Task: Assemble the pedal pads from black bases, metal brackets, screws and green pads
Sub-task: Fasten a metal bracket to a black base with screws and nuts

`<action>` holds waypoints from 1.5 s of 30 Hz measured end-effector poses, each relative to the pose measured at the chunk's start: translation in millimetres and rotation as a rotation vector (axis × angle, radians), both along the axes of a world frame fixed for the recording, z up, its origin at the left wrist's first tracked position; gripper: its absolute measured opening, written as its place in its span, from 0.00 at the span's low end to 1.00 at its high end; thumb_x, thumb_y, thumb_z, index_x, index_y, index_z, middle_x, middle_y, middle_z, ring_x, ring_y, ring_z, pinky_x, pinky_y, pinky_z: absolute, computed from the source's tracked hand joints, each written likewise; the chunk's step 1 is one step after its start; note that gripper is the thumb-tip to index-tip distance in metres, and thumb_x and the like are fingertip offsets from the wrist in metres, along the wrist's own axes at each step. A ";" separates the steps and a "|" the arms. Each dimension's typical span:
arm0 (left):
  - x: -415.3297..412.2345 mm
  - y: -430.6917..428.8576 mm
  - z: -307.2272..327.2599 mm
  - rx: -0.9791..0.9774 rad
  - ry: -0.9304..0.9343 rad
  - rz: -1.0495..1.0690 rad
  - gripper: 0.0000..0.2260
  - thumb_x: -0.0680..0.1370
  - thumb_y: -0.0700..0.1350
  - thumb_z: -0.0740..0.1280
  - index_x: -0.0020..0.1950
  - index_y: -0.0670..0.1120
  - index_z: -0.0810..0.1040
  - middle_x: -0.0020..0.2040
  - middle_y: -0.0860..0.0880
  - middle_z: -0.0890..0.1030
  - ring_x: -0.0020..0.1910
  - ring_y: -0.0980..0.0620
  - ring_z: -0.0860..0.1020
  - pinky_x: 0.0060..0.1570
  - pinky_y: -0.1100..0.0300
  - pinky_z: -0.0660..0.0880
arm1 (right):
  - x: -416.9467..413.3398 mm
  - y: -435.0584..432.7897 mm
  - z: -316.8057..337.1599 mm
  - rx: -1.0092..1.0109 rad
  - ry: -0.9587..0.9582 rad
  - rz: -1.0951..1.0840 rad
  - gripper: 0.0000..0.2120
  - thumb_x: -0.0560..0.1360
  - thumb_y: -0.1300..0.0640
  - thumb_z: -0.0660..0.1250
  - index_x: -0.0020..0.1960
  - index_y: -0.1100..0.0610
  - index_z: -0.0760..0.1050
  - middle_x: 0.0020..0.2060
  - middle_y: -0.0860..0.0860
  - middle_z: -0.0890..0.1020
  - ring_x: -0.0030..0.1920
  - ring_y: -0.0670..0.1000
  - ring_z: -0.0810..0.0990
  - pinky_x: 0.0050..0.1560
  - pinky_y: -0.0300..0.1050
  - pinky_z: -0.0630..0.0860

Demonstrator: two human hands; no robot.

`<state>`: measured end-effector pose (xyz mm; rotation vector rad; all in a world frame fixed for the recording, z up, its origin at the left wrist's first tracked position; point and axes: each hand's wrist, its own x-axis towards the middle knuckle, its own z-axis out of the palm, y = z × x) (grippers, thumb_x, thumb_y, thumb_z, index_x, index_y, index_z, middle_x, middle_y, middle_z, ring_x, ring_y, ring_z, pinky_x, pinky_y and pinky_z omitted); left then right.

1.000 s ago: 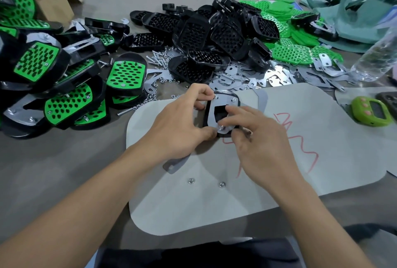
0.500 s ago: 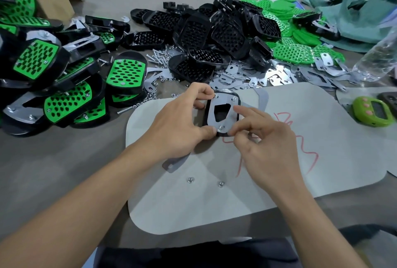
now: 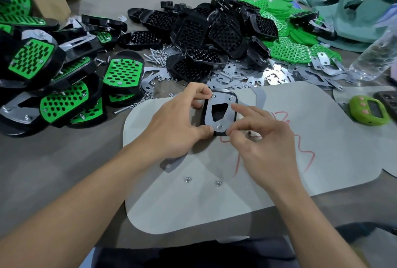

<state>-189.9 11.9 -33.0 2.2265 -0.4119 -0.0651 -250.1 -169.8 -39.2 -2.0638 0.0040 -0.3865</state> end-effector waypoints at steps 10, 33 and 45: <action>-0.6 -0.3 -1.1 0.019 -0.027 -0.003 0.30 0.69 0.50 0.78 0.64 0.62 0.67 0.64 0.65 0.76 0.61 0.61 0.76 0.62 0.47 0.74 | -0.7 1.3 1.2 0.019 0.040 -0.011 0.05 0.68 0.54 0.72 0.37 0.45 0.84 0.57 0.36 0.83 0.66 0.33 0.72 0.63 0.49 0.77; -2.4 -0.4 0.8 0.047 -0.039 -0.017 0.29 0.70 0.50 0.79 0.65 0.61 0.67 0.65 0.64 0.76 0.62 0.59 0.76 0.62 0.47 0.73 | 5.2 4.5 3.6 -0.023 0.035 -0.016 0.08 0.70 0.56 0.73 0.39 0.44 0.87 0.52 0.36 0.85 0.64 0.33 0.74 0.63 0.45 0.76; -2.8 -0.6 -0.2 0.067 -0.050 -0.007 0.29 0.70 0.51 0.79 0.66 0.60 0.67 0.65 0.64 0.76 0.62 0.60 0.76 0.62 0.49 0.73 | 4.2 16.1 2.9 -0.097 -0.145 -0.249 0.14 0.73 0.52 0.70 0.29 0.51 0.77 0.41 0.31 0.82 0.54 0.38 0.80 0.53 0.27 0.68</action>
